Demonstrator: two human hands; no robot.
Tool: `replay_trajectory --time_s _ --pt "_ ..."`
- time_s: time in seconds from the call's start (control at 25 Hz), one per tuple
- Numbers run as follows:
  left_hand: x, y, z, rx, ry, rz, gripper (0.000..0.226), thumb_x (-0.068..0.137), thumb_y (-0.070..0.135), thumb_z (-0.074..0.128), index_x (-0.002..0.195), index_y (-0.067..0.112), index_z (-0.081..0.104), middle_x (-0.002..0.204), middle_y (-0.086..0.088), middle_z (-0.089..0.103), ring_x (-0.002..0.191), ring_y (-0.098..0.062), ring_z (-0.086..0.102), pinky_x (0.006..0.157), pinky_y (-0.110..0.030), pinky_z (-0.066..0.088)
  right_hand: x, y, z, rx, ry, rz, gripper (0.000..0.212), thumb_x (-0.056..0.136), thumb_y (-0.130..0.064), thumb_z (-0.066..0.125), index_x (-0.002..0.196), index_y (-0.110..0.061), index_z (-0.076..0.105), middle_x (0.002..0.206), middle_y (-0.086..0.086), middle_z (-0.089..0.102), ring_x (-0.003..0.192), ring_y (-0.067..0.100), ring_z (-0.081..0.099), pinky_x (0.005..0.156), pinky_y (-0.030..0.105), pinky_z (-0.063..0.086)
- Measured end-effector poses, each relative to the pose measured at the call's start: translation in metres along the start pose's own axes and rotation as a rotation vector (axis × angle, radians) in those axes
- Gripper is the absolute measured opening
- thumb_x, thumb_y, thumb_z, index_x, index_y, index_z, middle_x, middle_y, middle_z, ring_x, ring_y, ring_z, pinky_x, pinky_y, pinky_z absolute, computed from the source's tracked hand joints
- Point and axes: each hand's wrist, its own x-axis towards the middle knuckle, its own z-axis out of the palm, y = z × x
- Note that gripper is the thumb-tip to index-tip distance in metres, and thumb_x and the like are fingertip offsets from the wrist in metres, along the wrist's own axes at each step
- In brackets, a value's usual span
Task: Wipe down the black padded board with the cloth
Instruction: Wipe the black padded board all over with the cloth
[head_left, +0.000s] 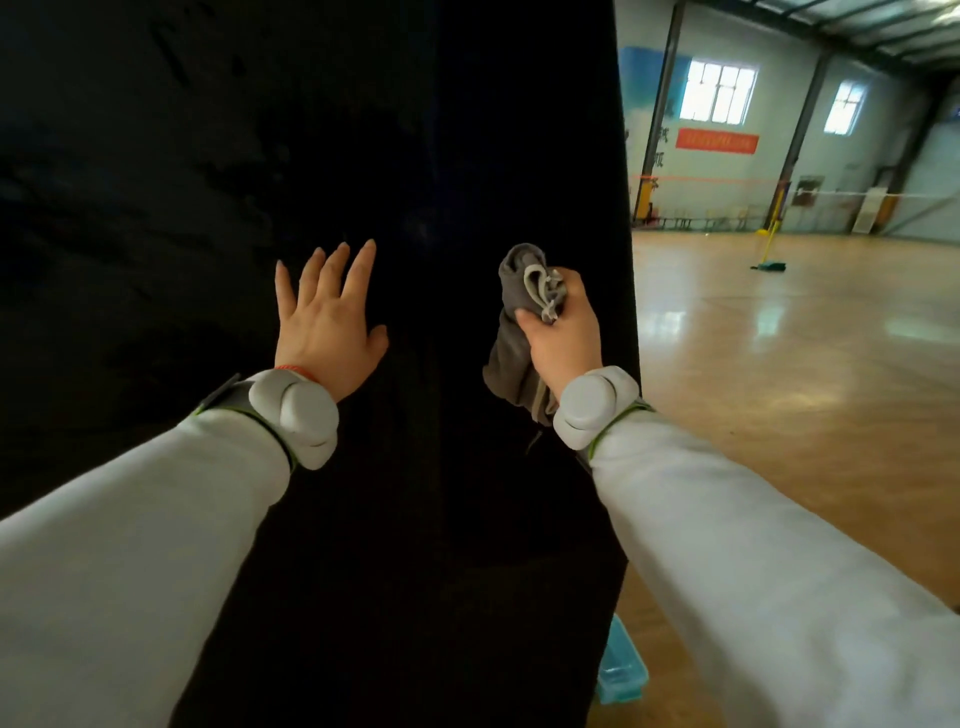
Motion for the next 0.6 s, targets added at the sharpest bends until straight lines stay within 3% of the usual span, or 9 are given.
replay_trajectory --time_s 0.32,0.6 --pt "0.051 0.010 -0.053 0.017 0.050 -0.037 0.081 0.089 0.027 0.056 0.150 0.020 0.003 0.155 -0.009 0.017 0.143 -0.027 0.010 0.116 -0.046 -0.002 0.052 -0.050 -0.025 -0.010 0.005 -0.116 0.041 0.085 -0.008 0.061 0.124 -0.009 0.047 0.111 0.004 0.058 0.101 0.017 0.053 0.070 0.009 0.029" --pt "0.097 -0.006 -0.102 0.050 0.089 -0.024 0.081 0.089 0.027 0.056 0.150 0.020 0.003 0.155 -0.008 0.016 0.143 -0.027 0.010 0.117 -0.047 0.002 0.090 -0.105 -0.016 -0.003 0.026 -0.223 0.040 0.084 -0.007 0.060 0.122 -0.010 0.048 0.109 0.007 0.060 0.097 0.018 0.056 0.073 0.015 0.035"
